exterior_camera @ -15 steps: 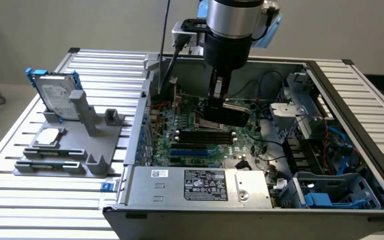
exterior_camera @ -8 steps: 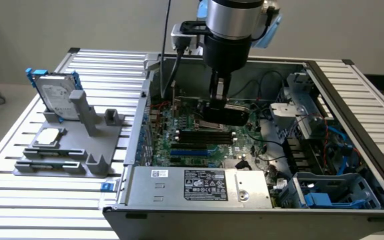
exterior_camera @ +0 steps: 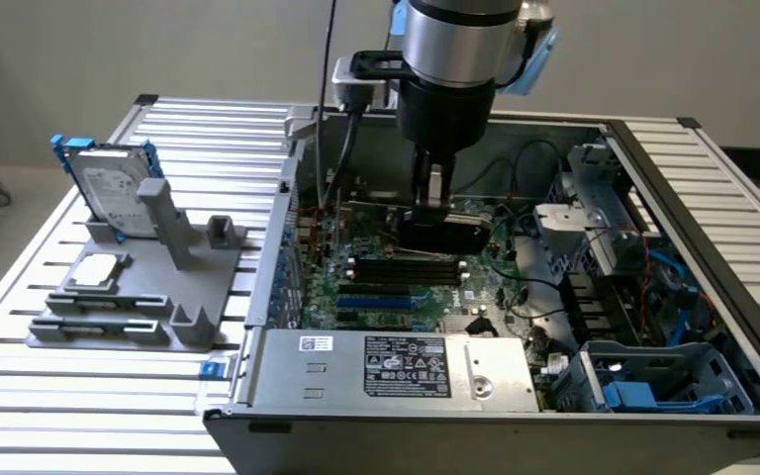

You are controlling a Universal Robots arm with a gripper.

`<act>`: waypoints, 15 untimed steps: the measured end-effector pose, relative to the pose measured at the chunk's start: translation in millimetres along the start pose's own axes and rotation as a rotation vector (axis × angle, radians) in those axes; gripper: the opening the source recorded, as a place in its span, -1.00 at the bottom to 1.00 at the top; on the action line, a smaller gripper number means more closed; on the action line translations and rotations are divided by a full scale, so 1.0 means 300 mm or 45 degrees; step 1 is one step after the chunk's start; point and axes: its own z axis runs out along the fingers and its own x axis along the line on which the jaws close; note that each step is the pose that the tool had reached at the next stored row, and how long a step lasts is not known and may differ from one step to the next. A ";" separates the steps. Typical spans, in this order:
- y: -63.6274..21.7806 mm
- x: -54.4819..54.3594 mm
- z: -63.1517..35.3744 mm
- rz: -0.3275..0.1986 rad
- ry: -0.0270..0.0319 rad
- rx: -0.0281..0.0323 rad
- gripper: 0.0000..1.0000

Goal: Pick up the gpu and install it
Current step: 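Insert the gpu into the slot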

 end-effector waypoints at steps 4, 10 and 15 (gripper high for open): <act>0.001 0.003 0.006 -0.065 0.0003 -0.0025 -0.47; 0.046 0.038 0.031 -0.074 -0.0036 0.0129 -0.47; 0.065 0.069 0.041 -0.074 -0.0040 0.0178 -0.47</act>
